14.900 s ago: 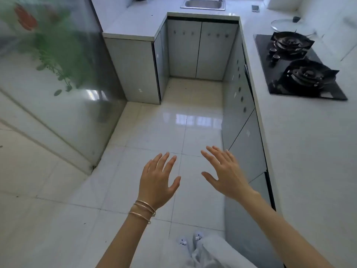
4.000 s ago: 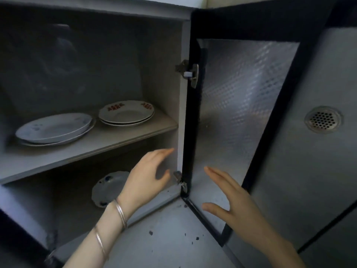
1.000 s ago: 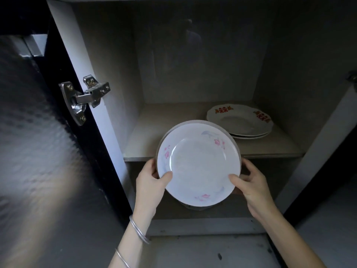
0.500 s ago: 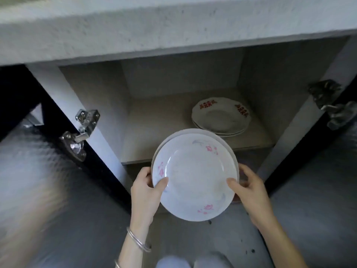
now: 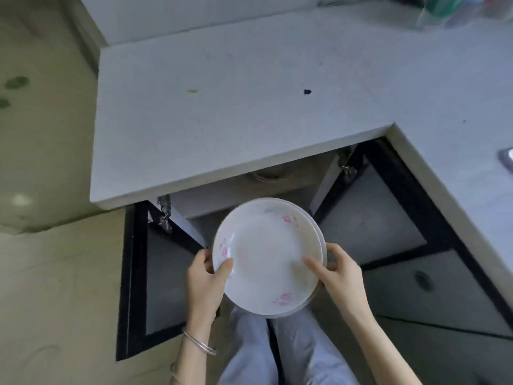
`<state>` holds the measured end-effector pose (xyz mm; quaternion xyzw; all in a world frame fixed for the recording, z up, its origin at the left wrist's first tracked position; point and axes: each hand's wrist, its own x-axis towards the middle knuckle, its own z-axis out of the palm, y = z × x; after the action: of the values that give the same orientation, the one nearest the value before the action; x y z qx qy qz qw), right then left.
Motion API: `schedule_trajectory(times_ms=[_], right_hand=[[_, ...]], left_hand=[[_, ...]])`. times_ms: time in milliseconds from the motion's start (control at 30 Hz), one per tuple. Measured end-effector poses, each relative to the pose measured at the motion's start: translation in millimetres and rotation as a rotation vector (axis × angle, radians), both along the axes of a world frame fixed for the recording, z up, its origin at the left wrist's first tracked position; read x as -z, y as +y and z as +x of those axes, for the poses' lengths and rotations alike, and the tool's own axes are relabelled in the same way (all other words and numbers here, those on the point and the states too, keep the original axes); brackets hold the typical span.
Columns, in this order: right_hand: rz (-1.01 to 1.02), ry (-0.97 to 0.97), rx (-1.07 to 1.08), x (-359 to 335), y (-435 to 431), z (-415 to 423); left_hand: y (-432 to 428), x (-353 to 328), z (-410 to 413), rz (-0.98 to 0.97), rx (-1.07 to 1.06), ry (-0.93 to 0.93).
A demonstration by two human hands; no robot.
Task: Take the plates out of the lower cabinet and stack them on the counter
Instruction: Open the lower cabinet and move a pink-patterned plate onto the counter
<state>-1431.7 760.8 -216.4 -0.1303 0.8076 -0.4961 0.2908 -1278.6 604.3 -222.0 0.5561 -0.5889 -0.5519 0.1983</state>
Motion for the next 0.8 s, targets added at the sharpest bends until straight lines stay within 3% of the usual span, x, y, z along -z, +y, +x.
schedule_trajectory(times_ms=[400, 800], right_hand=[[0.143, 0.052, 0.157, -203, 30, 23], [0.114, 0.125, 0.411, -242, 55, 30]], left_hand=[[5, -208, 4, 0.037, 0.203, -0.031], [1, -230, -39, -0.029, 0.438, 0.111]])
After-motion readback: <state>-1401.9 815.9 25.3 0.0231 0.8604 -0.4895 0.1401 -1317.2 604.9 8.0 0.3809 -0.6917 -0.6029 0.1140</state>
